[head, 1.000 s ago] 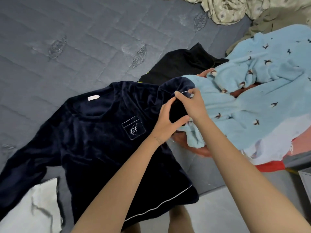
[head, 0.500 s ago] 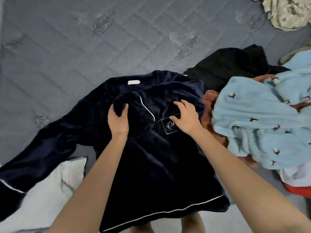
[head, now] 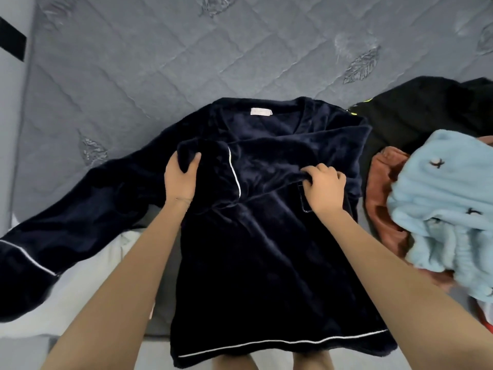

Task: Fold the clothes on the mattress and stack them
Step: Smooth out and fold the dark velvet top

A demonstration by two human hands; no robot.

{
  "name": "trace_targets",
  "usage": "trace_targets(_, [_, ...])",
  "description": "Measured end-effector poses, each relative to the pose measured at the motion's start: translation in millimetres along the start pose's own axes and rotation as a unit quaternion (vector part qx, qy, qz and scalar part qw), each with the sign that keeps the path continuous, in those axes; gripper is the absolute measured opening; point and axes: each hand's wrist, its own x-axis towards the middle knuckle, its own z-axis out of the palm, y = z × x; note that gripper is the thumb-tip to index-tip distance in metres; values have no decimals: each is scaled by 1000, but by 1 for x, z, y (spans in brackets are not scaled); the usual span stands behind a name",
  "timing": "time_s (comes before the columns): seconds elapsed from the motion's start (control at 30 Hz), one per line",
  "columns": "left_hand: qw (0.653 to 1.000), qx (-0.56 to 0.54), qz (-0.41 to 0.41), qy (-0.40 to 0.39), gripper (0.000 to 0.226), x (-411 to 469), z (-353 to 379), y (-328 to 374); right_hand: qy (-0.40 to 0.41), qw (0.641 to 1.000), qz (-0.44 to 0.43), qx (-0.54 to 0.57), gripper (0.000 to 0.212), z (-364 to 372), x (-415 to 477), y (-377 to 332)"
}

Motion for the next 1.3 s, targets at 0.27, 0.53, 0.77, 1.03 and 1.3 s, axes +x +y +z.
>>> trace_targets(0.27, [1000, 4, 9, 9, 40, 18, -3, -9, -61, 998, -9, 10, 45, 8, -9, 0])
trace_targets(0.53, [995, 75, -2, -70, 77, 8, -29, -22, -70, 997, 37, -8, 70, 10, -24, -50])
trace_targets(0.77, [928, 358, 93, -47, 63, -16, -82, -23, -75, 994, -85, -7, 73, -4, -33, -135])
trace_targets(1.03, [891, 444, 90, -17, 65, -37, -156, -31, -68, 986, -154, -3, 75, -14, -49, -211])
trace_targets(1.3, [889, 455, 36, 25, 64, -55, -242, -62, -74, 967, -242, -9, 79, 2, -80, -294])
